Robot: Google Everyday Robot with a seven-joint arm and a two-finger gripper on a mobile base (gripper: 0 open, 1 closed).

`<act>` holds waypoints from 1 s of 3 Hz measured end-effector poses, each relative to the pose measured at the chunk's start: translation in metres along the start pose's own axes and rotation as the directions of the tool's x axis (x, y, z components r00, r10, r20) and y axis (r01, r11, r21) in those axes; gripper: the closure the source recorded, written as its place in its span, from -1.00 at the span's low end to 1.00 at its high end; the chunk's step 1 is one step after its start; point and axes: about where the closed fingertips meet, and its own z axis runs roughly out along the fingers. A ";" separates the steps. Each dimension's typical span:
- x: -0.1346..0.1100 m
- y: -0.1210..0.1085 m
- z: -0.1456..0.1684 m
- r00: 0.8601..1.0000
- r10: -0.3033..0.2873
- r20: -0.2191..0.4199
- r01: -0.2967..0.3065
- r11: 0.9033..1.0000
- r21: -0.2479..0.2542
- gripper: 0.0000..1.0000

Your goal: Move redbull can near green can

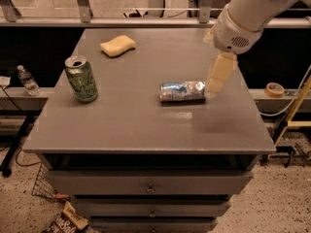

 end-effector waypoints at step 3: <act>0.010 0.006 0.082 0.993 0.043 -0.112 -0.055 0.992 -0.110 -0.61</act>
Offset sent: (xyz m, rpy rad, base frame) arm 0.0169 0.0138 -0.0917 -0.0946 0.1640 -0.0547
